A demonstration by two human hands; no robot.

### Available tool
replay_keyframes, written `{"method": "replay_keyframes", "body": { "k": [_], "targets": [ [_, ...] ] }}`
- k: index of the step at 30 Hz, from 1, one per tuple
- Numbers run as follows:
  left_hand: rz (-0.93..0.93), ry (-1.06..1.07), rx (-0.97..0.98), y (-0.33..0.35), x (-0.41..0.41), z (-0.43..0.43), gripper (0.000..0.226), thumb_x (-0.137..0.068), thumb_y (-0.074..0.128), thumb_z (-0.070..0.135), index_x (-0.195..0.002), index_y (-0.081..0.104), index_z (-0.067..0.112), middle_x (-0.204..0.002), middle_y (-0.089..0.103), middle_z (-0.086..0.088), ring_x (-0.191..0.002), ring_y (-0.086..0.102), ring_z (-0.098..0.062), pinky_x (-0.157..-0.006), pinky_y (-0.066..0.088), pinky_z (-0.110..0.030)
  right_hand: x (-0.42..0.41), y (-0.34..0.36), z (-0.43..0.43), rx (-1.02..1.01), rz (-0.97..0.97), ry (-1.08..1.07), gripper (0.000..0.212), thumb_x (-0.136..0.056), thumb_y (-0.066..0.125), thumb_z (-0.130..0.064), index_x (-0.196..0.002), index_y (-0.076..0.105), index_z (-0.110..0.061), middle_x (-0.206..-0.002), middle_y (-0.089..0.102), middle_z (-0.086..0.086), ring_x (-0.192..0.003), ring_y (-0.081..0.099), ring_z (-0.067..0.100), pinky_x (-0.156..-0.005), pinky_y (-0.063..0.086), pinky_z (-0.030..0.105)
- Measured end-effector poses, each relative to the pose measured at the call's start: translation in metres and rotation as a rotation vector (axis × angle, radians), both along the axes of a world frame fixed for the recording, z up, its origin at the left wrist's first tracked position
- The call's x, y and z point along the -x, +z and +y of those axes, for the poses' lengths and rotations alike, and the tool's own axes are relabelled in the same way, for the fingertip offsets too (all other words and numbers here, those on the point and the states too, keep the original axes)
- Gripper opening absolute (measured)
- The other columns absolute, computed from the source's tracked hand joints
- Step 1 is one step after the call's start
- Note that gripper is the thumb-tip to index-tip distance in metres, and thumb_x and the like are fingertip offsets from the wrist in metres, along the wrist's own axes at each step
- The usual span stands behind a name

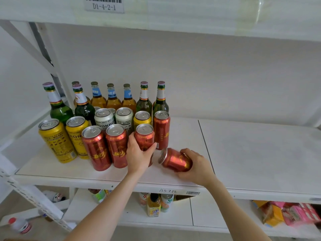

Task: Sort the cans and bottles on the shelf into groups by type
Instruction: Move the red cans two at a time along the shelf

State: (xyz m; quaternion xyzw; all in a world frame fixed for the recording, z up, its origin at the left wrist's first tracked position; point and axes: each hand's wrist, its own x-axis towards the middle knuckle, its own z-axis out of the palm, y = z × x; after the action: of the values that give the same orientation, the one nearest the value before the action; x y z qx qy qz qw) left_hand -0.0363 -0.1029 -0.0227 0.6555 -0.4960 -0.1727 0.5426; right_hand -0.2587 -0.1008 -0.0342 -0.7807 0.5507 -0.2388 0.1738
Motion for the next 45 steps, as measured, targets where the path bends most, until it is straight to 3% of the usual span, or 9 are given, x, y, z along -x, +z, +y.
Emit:
{"method": "replay_keyframes", "body": {
  "k": [4, 8, 13, 18, 24, 29, 33, 40, 45],
  "targets": [
    [0.026, -0.021, 0.011, 0.001, 0.001, 0.008, 0.08, -0.068, 0.085, 0.038, -0.133, 0.044, 0.017, -0.131, 0.058, -0.003, -0.12, 0.056, -0.021, -0.095, 0.042, -0.027, 0.001, 0.006, 0.009, -0.154, -0.467, -0.119, 0.064, -0.05, 0.079, -0.054, -0.107, 0.059, -0.033, -0.089, 0.07, -0.01, -0.077, 0.067, 0.006, -0.068, 0.053, 0.02],
    [0.063, -0.078, -0.014, 0.002, 0.0, 0.017, 0.074, -0.067, 0.085, 0.039, -0.129, 0.047, 0.023, -0.125, 0.062, 0.003, -0.113, 0.058, -0.016, -0.095, 0.044, -0.031, -0.005, 0.003, 0.02, -0.331, -0.865, -0.221, 0.062, -0.053, 0.082, -0.052, -0.107, 0.063, -0.028, -0.095, 0.074, 0.003, -0.084, 0.073, 0.02, -0.077, 0.06, 0.04],
    [0.129, -0.165, -0.093, 0.001, -0.002, 0.028, 0.062, -0.066, 0.085, 0.041, -0.118, 0.052, 0.031, -0.11, 0.064, 0.012, -0.101, 0.06, -0.007, -0.09, 0.047, -0.031, -0.009, 0.002, 0.034, -0.436, -1.165, -0.337, 0.058, -0.062, 0.081, -0.045, -0.114, 0.063, -0.026, -0.097, 0.075, 0.007, -0.091, 0.073, 0.026, -0.08, 0.059, 0.046],
    [0.169, -0.223, -0.144, 0.005, 0.003, 0.04, 0.057, -0.065, 0.086, 0.041, -0.111, 0.056, 0.03, -0.098, 0.066, 0.019, -0.086, 0.059, 0.015, -0.075, 0.044, -0.019, -0.003, 0.006, 0.049, -0.415, -1.226, -0.4, 0.059, -0.064, 0.08, -0.043, -0.116, 0.063, -0.023, -0.098, 0.074, 0.008, -0.088, 0.074, 0.024, -0.071, 0.059, 0.04],
    [0.213, -0.24, -0.16, 0.013, 0.022, 0.055, 0.064, -0.063, 0.087, 0.044, -0.117, 0.056, 0.03, -0.101, 0.067, 0.018, -0.096, 0.06, 0.005, -0.09, 0.051, -0.036, 0.016, 0.008, 0.065, -0.379, -1.169, -0.424, 0.053, -0.062, 0.08, -0.044, -0.109, 0.063, -0.026, -0.1, 0.073, 0.009, -0.088, 0.073, 0.025, -0.074, 0.06, 0.044],
    [0.233, -0.284, -0.162, 0.024, 0.05, 0.067, 0.063, -0.061, 0.087, 0.047, -0.115, 0.057, 0.035, -0.108, 0.067, 0.011, -0.104, 0.063, -0.013, -0.094, 0.052, -0.048, 0.04, 0.011, 0.077, -0.35, -1.155, -0.401, 0.048, -0.062, 0.081, -0.042, -0.103, 0.063, -0.027, -0.091, 0.073, 0.003, -0.079, 0.074, 0.018, -0.062, 0.057, 0.031],
    [0.265, -0.288, -0.164, 0.03, 0.088, 0.081, 0.064, -0.057, 0.086, 0.05, -0.113, 0.058, 0.039, -0.106, 0.066, 0.017, -0.102, 0.062, -0.007, -0.092, 0.052, -0.042, 0.072, 0.011, 0.087, -0.348, -1.148, -0.389, 0.033, -0.074, 0.082, -0.031, -0.102, 0.063, -0.028, -0.09, 0.073, 0.003, -0.077, 0.074, 0.016, -0.058, 0.056, 0.027],
    [0.272, -0.314, -0.189, 0.028, 0.161, 0.106, 0.051, -0.058, 0.086, 0.049, -0.099, 0.057, 0.043, -0.099, 0.065, 0.019, -0.094, 0.061, -0.002, -0.081, 0.052, -0.032, 0.143, 0.016, 0.11, -0.341, -1.136, -0.405, 0.03, -0.075, 0.08, -0.035, -0.099, 0.061, -0.034, -0.095, 0.072, 0.002, -0.082, 0.073, 0.018, -0.062, 0.055, 0.029],
    [0.285, -0.342, -0.193, 0.029, 0.217, 0.121, 0.05, -0.059, 0.088, 0.045, -0.098, 0.057, 0.042, -0.098, 0.065, 0.017, -0.09, 0.063, -0.002, -0.068, 0.047, -0.023, 0.201, 0.019, 0.126, -0.331, -1.117, -0.421, 0.034, -0.077, 0.079, -0.035, -0.105, 0.06, -0.031, -0.102, 0.071, 0.006, -0.092, 0.071, 0.024, -0.077, 0.057, 0.042]
  ]
}}
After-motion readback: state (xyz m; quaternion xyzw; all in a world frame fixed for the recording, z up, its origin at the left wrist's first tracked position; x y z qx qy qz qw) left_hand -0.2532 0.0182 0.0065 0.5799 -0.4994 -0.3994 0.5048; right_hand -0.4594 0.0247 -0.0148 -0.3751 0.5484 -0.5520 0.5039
